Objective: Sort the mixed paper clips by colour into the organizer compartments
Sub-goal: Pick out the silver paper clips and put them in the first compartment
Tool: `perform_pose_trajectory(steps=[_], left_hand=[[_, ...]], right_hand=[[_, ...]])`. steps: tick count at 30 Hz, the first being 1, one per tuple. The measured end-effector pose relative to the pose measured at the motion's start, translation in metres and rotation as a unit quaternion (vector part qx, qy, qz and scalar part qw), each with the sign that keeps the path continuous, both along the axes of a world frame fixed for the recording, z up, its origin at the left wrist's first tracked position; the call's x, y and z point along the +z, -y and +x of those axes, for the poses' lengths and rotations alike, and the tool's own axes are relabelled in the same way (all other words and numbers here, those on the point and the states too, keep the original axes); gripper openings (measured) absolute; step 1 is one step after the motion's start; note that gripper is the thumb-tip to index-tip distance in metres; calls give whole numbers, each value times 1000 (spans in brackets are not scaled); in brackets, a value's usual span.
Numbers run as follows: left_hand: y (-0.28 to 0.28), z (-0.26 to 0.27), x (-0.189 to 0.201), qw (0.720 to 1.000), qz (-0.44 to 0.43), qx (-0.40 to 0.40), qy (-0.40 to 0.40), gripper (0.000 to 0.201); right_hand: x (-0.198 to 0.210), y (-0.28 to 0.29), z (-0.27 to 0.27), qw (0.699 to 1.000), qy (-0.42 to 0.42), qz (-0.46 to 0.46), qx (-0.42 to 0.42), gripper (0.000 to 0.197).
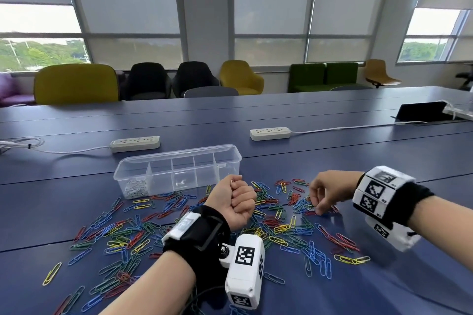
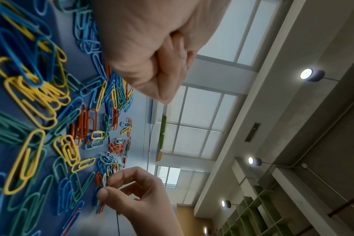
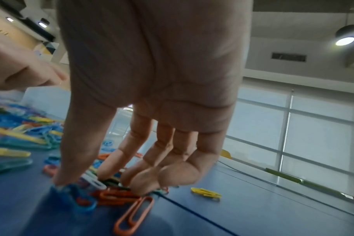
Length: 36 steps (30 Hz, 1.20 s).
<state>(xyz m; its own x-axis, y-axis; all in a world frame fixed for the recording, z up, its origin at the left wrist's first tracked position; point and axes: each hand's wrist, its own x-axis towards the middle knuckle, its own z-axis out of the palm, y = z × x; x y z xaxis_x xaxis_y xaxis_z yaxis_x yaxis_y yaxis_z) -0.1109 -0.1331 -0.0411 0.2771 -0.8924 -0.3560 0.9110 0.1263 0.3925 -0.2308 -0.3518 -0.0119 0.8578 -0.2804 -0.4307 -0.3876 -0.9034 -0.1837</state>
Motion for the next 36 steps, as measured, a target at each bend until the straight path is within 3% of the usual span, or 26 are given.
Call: perform_pose_trajectory(steps=[10, 13, 17, 22, 26, 28, 32, 36], left_hand=[[-1, 3, -4, 998, 44, 36, 14, 36], [1, -3, 0, 997, 31, 66, -5, 33], [5, -8, 5, 998, 16, 62, 1, 44], [-1, -7, 8, 999, -29, 38, -17, 54], [-21, 19, 11, 996, -40, 64, -54, 45], [-38, 36, 16, 999, -27, 38, -20, 38], [-68, 85, 41, 984, 21, 58, 166, 58], [-84, 144, 64, 902, 168, 186, 351, 37]], right_hand=[[-5, -1, -5, 999, 41, -28, 24, 21], [11, -14, -8, 992, 124, -3, 36, 19], [37, -59, 6, 964, 231, 114, 72, 13], [37, -110, 42, 951, 282, 49, 118, 14], [48, -116, 69, 927, 357, 71, 85, 26], [51, -112, 88, 935, 344, 60, 55, 33], [33, -107, 138, 976, 212, -29, 38, 55], [16, -118, 166, 984, 147, -92, 49, 78]])
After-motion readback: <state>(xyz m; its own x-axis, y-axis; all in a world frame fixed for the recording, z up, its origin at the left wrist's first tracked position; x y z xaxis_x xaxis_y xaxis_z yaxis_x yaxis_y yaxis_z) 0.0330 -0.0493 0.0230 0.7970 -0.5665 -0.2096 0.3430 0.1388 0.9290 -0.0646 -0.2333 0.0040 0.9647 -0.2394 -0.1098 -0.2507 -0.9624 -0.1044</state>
